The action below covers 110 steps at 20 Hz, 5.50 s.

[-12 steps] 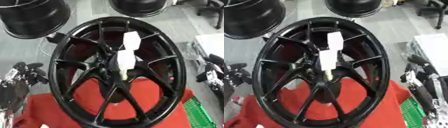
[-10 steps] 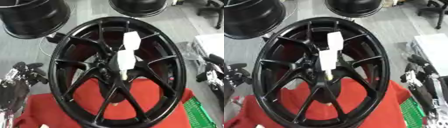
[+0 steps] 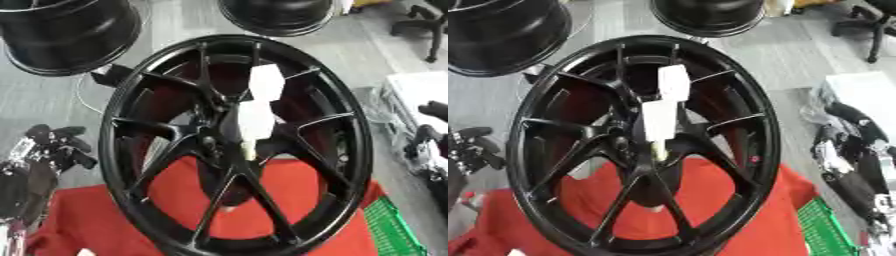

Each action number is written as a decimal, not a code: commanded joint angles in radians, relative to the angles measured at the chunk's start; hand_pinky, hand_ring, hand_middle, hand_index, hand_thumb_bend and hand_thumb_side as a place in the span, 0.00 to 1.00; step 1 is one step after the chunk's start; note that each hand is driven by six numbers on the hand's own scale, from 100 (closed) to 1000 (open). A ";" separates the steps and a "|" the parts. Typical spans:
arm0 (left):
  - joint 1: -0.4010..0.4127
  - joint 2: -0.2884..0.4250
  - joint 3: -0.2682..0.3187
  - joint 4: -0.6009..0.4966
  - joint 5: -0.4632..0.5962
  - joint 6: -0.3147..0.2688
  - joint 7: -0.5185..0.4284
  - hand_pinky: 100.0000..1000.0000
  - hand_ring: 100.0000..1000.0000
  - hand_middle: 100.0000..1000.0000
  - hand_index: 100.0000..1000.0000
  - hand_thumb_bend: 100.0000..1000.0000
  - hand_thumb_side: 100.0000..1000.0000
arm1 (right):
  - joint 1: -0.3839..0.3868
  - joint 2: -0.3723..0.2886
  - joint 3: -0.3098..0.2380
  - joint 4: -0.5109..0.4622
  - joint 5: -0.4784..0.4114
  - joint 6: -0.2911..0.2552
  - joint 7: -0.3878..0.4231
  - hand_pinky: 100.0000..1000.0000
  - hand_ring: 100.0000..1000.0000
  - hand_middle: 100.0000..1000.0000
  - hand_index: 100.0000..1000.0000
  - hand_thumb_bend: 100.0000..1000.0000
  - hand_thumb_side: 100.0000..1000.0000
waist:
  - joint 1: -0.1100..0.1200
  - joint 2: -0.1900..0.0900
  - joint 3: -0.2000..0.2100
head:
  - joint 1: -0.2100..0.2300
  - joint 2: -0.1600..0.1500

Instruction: Pull the pin out of the wheel hub.

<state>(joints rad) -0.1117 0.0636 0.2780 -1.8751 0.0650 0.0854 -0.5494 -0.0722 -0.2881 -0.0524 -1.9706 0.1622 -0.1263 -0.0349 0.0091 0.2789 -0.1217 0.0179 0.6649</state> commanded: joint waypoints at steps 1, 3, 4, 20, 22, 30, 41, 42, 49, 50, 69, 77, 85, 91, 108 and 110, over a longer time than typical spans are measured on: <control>0.001 0.027 -0.005 -0.019 -0.006 0.002 -0.004 0.60 0.42 0.50 0.75 0.06 0.96 | -0.029 -0.091 0.018 -0.029 0.043 -0.046 0.005 0.40 0.43 0.82 0.87 0.00 0.41 | -0.008 -0.020 0.004 | -0.002 -0.010; 0.001 0.033 -0.006 -0.020 -0.007 0.002 -0.007 0.60 0.43 0.50 0.75 0.06 0.96 | -0.050 -0.135 0.051 -0.029 0.070 -0.073 0.024 0.40 0.43 0.83 0.88 0.00 0.41 | -0.016 -0.021 0.007 | -0.001 -0.012; 0.001 0.036 -0.008 -0.019 -0.009 0.002 -0.009 0.60 0.43 0.51 0.75 0.06 0.96 | -0.060 -0.157 0.069 -0.029 0.083 -0.087 0.036 0.40 0.43 0.84 0.88 0.00 0.39 | -0.021 -0.021 0.011 | 0.000 -0.014; 0.010 0.031 -0.037 -0.014 0.003 -0.018 -0.041 0.60 0.43 0.50 0.74 0.05 0.95 | -0.383 -0.536 0.313 0.010 0.003 -0.022 0.267 0.36 0.39 0.92 0.93 0.00 0.15 | 0.001 -0.031 0.068 | -0.052 -0.008; 0.010 0.028 -0.040 -0.014 0.005 -0.022 -0.045 0.60 0.43 0.50 0.74 0.05 0.95 | -0.437 -0.567 0.322 0.036 -0.030 -0.015 0.300 0.36 0.39 0.93 0.94 0.00 0.15 | 0.007 -0.028 0.076 | -0.063 -0.007; 0.010 0.024 -0.049 -0.012 0.007 -0.036 -0.056 0.60 0.42 0.50 0.74 0.04 0.95 | -0.601 -0.525 0.334 0.218 -0.144 0.011 0.433 0.34 0.37 0.94 0.95 0.00 0.13 | 0.020 -0.023 0.094 | -0.082 -0.001; 0.015 0.022 -0.056 -0.007 0.003 -0.044 -0.064 0.60 0.41 0.49 0.74 0.04 0.96 | -0.671 -0.456 0.343 0.328 -0.107 0.005 0.611 0.34 0.36 0.91 0.94 0.00 0.28 | 0.028 -0.025 0.098 | -0.093 0.012; 0.016 0.021 -0.056 -0.007 0.003 -0.044 -0.065 0.60 0.41 0.49 0.74 0.04 0.96 | -0.675 -0.449 0.345 0.337 -0.098 0.005 0.622 0.34 0.35 0.91 0.94 0.00 0.28 | 0.028 -0.026 0.099 | -0.095 0.012; 0.017 0.020 -0.060 -0.004 0.004 -0.044 -0.071 0.60 0.41 0.49 0.74 0.04 0.96 | -0.706 -0.406 0.364 0.384 -0.047 -0.004 0.660 0.33 0.35 0.89 0.94 0.00 0.35 | 0.029 -0.029 0.105 | -0.100 0.013; 0.017 0.020 -0.059 -0.004 0.004 -0.044 -0.071 0.60 0.41 0.49 0.74 0.04 0.96 | -0.710 -0.401 0.366 0.388 -0.041 -0.006 0.664 0.33 0.34 0.89 0.94 0.00 0.35 | 0.029 -0.029 0.105 | -0.100 0.014; 0.018 0.020 -0.064 -0.001 0.006 -0.041 -0.078 0.60 0.41 0.49 0.74 0.04 0.96 | -0.757 -0.350 0.391 0.397 0.009 -0.011 0.700 0.29 0.32 0.87 0.94 0.00 0.37 | 0.023 -0.035 0.121 | -0.103 0.022; 0.018 0.020 -0.064 -0.001 0.006 -0.040 -0.079 0.60 0.41 0.49 0.74 0.04 0.96 | -0.759 -0.345 0.393 0.401 0.021 -0.013 0.706 0.28 0.32 0.87 0.94 0.00 0.36 | 0.022 -0.036 0.124 | -0.102 0.023; 0.012 0.022 -0.065 -0.002 0.010 -0.037 -0.080 0.60 0.40 0.49 0.74 0.04 0.96 | -0.756 -0.343 0.389 0.444 0.089 -0.010 0.723 0.26 0.29 0.80 0.88 0.00 0.40 | 0.018 -0.034 0.135 | -0.104 0.021; 0.011 0.023 -0.066 -0.002 0.013 -0.037 -0.081 0.60 0.40 0.49 0.74 0.04 0.95 | -0.756 -0.343 0.384 0.455 0.100 -0.023 0.707 0.19 0.25 0.65 0.74 0.00 0.16 | 0.018 -0.035 0.137 | -0.103 0.023; 0.012 0.024 -0.066 -0.002 0.019 -0.038 -0.083 0.60 0.40 0.49 0.74 0.04 0.95 | -0.755 -0.348 0.381 0.461 0.120 -0.036 0.680 0.18 0.24 0.57 0.75 0.00 0.12 | 0.020 -0.040 0.140 | -0.100 0.028; 0.012 0.024 -0.067 -0.001 0.019 -0.038 -0.084 0.60 0.40 0.49 0.74 0.04 0.95 | -0.755 -0.348 0.380 0.458 0.115 -0.039 0.670 0.17 0.24 0.53 0.73 0.00 0.12 | 0.021 -0.040 0.140 | -0.099 0.029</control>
<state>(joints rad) -0.0932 0.0779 0.2127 -1.8618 0.0780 0.0491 -0.6287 -0.8173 -0.6113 0.3401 -1.5134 0.2720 -0.1648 0.6417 0.0293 0.2629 0.0194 -0.0831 0.6922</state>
